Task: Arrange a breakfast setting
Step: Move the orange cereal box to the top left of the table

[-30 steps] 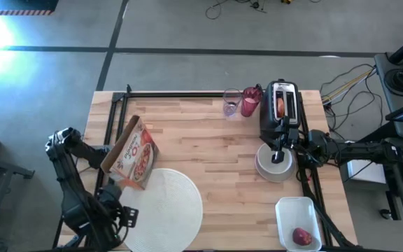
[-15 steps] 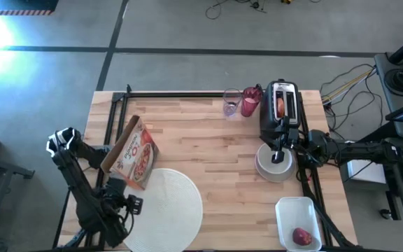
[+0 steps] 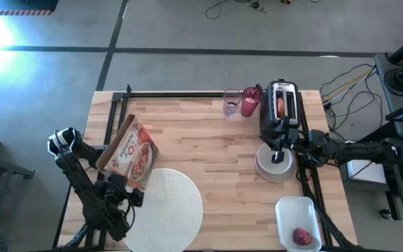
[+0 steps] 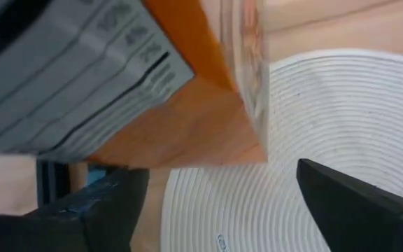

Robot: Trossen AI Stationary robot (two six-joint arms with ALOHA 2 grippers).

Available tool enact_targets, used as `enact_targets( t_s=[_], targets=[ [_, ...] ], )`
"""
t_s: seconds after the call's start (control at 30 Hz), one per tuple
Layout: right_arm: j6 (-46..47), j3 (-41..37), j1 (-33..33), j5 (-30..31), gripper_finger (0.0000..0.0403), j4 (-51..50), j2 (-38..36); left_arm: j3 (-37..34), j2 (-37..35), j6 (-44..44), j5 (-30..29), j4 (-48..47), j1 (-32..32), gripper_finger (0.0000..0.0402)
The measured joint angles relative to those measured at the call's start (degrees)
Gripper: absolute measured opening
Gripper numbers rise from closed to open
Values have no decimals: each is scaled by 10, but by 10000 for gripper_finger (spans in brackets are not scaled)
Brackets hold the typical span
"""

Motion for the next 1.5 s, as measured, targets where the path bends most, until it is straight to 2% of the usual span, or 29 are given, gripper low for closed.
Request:
enact_targets(
  t_s=[0.23,0.6,1.1,1.5],
  targets=[
    [0,0,0,0,118,0,0,-25,0,6,-42,0,0,392],
    [0,0,0,0,118,0,0,-67,0,12,-136,5,6,376],
    [0,0,0,0,118,0,0,-69,1,12,-177,26,7,282],
    [0,0,0,0,118,0,0,-69,1,29,-190,28,12,164]
  ],
)
